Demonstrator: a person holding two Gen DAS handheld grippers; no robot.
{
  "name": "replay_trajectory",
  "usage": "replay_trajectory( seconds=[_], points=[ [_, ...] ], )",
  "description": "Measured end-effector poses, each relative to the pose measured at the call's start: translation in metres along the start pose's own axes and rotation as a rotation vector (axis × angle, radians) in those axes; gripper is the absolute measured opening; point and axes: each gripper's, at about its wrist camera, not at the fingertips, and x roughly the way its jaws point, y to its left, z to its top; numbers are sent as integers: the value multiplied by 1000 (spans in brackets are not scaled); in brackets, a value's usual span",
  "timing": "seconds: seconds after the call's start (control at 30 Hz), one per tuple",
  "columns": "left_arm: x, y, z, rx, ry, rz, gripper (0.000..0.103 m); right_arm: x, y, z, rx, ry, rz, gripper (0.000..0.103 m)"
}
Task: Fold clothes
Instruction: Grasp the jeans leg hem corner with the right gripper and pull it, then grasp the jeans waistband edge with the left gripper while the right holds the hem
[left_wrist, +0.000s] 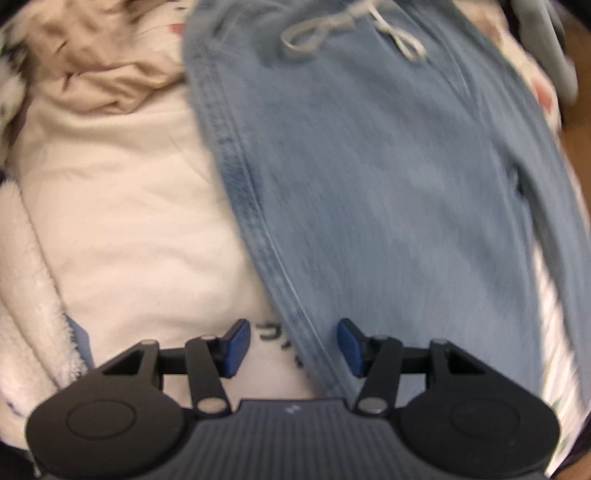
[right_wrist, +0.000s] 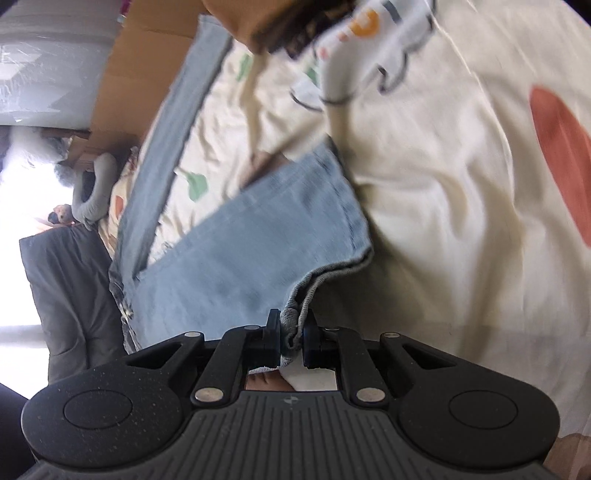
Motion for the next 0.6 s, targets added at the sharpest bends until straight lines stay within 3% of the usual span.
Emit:
replay_trajectory(
  seconds=[0.3,0.37,0.47,0.6],
  points=[
    [-14,34,9,-147,-94,-154,43,-16,33,16,-41,-27,1,9],
    [-19,37,11,-145,-127,-160,37,-17,38,18,-51,-32,-6,9],
    [-25,9,-3,-117,-173,-155,34,-19,45,21,-59,-41,-13,9],
    [-23,40,27,-162,-192,-171,28,-21,53,24,-67,-52,-23,9]
  ],
)
